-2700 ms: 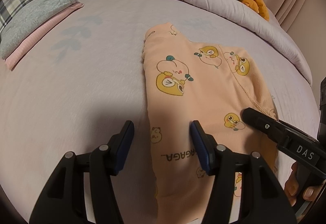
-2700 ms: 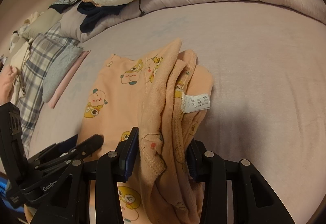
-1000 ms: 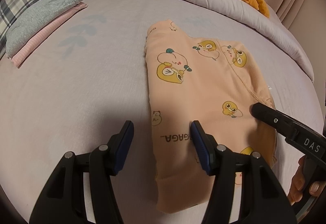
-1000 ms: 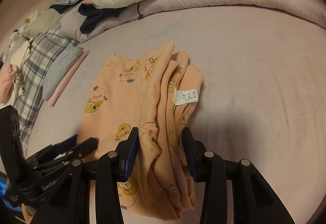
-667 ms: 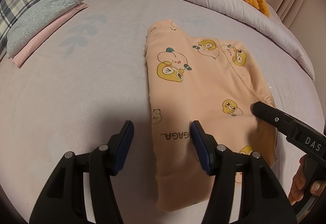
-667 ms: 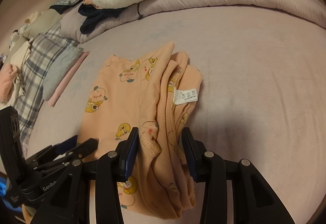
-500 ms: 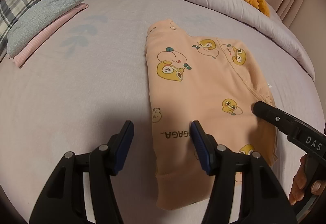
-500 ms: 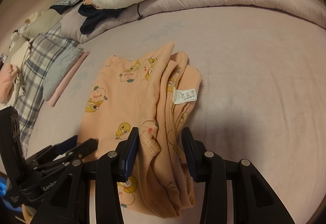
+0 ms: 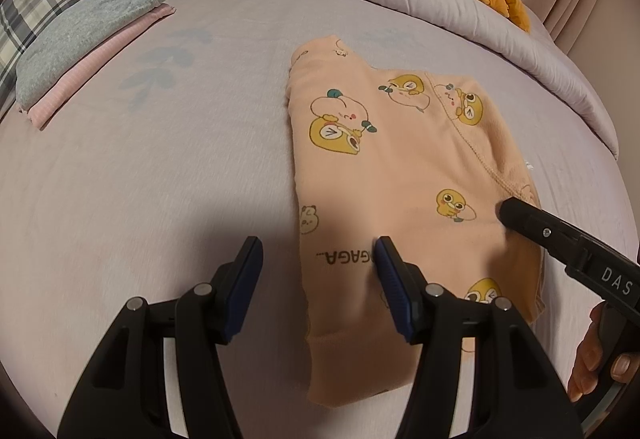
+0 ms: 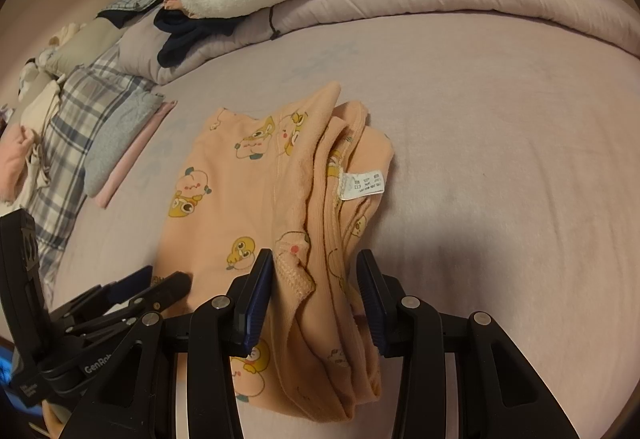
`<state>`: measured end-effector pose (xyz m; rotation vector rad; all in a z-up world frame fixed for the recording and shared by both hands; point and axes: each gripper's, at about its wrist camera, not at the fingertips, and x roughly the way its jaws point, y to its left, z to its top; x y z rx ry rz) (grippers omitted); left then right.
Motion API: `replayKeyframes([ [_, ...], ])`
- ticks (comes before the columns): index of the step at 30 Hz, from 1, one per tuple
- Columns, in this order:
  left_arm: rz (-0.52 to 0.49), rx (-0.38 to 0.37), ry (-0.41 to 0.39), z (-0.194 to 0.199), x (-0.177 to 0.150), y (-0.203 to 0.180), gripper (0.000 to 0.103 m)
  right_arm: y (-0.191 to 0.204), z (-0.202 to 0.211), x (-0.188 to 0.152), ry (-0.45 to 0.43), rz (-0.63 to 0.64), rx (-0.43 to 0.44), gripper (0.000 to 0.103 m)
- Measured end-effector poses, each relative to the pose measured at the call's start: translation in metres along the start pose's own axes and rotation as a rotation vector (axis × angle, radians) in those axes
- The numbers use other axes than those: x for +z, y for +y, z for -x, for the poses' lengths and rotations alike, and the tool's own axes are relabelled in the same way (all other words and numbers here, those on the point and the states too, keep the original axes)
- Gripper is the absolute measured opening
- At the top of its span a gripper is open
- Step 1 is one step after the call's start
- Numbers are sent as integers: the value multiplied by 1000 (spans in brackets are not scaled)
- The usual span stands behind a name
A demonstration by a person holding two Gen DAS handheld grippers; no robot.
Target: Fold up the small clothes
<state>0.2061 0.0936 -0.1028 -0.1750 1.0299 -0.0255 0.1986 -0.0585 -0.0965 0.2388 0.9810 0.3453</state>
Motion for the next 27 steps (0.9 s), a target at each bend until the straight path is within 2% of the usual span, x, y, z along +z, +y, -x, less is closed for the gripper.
replayKeyframes([
  [27,2,12,3,7,-10,2,58,3,7,-4,-5,14,-11,41],
])
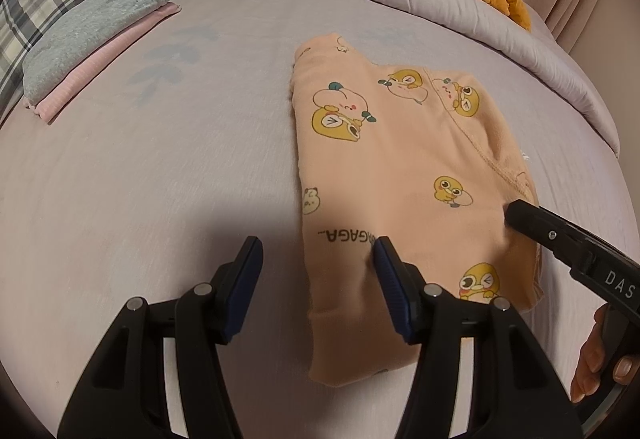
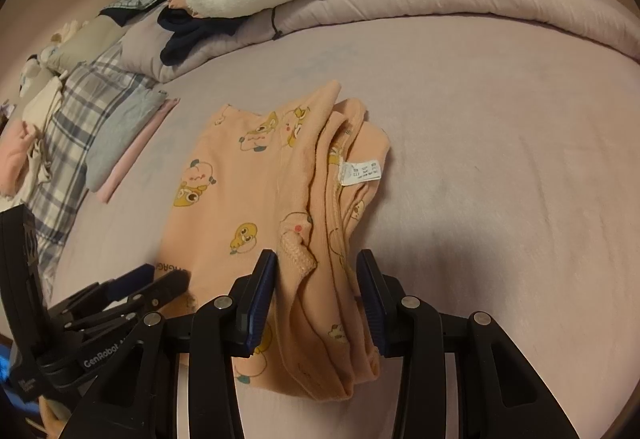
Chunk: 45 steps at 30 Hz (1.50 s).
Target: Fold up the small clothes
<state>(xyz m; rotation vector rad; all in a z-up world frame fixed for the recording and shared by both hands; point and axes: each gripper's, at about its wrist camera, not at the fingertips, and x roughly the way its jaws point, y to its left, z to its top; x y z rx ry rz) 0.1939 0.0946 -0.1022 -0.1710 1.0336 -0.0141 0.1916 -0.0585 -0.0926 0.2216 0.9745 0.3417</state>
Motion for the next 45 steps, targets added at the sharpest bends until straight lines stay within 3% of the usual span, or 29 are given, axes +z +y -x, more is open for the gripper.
replayKeyframes([
  [21,9,20,9,15,-13,-1,57,6,11,-14,-4,25,-13,41],
  [45,-21,25,-52,73,-39,-14,57,35,58,-41,-52,149,3,41],
])
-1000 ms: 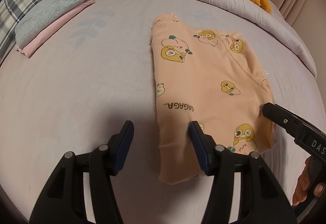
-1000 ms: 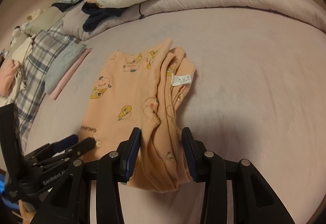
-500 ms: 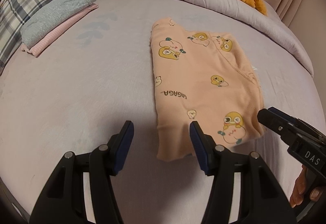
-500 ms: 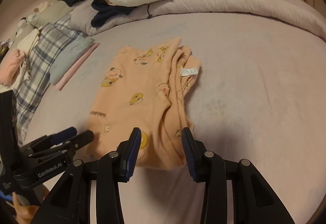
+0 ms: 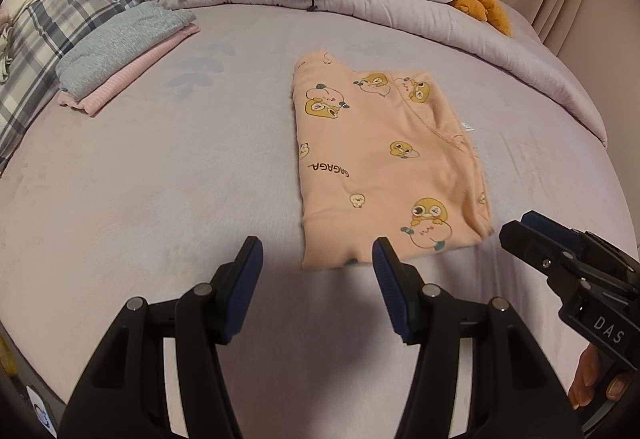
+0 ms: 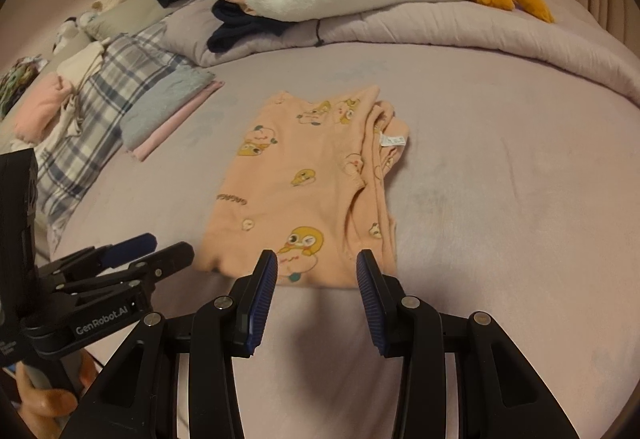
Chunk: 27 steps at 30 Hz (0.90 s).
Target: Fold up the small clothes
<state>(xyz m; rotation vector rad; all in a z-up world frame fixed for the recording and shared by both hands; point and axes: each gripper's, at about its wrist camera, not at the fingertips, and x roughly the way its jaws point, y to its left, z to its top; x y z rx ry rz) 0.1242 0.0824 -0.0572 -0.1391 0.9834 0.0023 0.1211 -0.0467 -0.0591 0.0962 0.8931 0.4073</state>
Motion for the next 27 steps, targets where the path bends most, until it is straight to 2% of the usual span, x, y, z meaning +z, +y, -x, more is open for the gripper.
replayKeyframes([
  [2,-1,2,-5,6,-2,-1,60,3,6,-2,-5,8,5,41],
  [4,-6,4,-18,14,-4,-2,68,5,12,-4,-10,16,10,41],
  [9,-17,17,-38,32,-10,-6,72,12,26,-9,-18,40,12,42],
  [10,-16,18,-42,36,-12,-7,74,13,28,-10,-19,43,10,46],
  [11,-18,19,-48,40,-12,-8,76,13,31,-11,-23,43,8,55],
  [12,-19,20,-52,44,-14,-9,79,12,34,-13,-29,40,8,60],
  [17,-23,16,-74,62,-19,-14,86,16,49,-16,-53,55,7,62],
  [23,-11,6,-81,76,-24,-17,98,27,62,-19,-68,93,15,77],
  [27,4,44,-86,83,-25,-18,102,32,68,-21,-73,102,25,82],
])
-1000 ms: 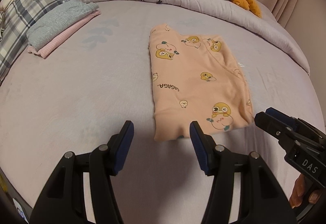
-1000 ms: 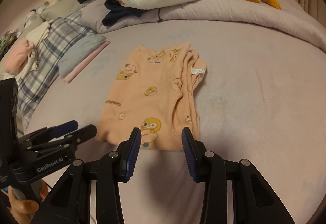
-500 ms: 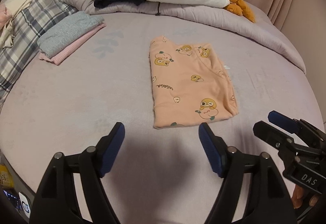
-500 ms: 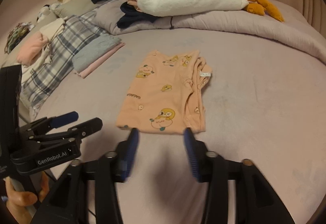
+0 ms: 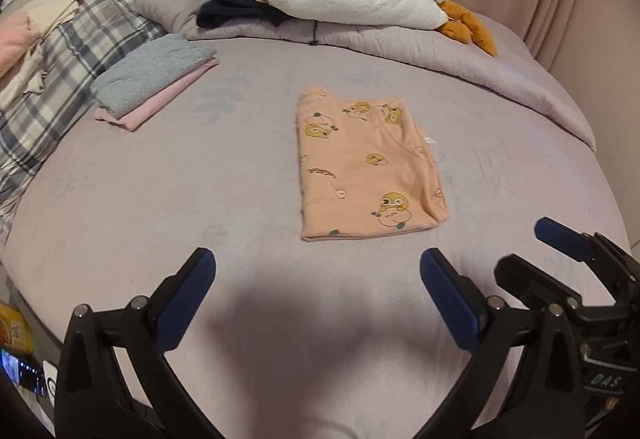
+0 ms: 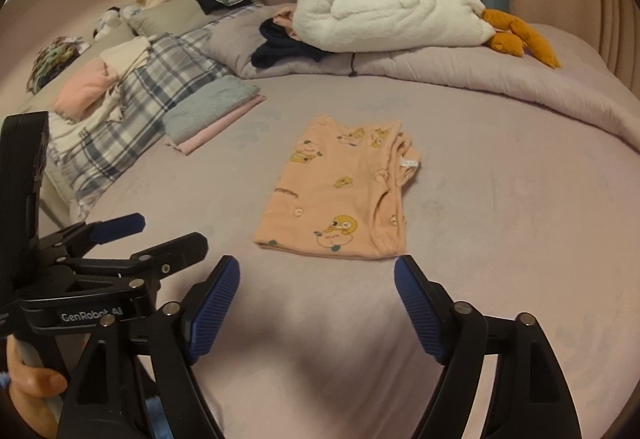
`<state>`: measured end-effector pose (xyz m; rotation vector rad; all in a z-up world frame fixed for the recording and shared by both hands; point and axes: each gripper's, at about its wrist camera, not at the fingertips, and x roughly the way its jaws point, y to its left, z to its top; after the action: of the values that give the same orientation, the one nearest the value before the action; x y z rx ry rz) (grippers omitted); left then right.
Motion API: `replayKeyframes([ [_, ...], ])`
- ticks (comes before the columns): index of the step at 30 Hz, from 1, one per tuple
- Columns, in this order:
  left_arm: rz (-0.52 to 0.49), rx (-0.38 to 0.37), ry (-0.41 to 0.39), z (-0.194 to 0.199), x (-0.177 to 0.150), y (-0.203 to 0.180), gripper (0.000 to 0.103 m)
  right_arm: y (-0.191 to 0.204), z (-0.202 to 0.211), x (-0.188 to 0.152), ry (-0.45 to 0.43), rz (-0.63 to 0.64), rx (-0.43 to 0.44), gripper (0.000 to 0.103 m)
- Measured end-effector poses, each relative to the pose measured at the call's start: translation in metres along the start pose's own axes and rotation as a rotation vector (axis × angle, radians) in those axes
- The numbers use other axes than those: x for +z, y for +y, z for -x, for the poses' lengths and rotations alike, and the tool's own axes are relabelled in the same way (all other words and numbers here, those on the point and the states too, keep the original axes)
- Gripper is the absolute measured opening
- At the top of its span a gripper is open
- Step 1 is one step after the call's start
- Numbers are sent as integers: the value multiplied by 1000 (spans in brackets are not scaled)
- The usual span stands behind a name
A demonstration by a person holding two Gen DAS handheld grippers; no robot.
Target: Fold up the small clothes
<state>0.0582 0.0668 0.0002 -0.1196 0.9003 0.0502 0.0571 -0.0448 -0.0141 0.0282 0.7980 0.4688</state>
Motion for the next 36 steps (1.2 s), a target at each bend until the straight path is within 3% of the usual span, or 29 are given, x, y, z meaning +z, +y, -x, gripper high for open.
replayKeyframes([
  [6,0,53,-15,9,-3,0,102,6,12,1,-28,7,-7,97],
  [14,-12,151,-15,15,-5,-2,103,5,14,2,-42,10,-38,102],
  [20,9,104,-26,23,-6,-2,103,6,14,3,-35,16,-43,102],
  [36,33,131,8,14,-8,-3,103,0,4,6,-10,5,-72,102],
])
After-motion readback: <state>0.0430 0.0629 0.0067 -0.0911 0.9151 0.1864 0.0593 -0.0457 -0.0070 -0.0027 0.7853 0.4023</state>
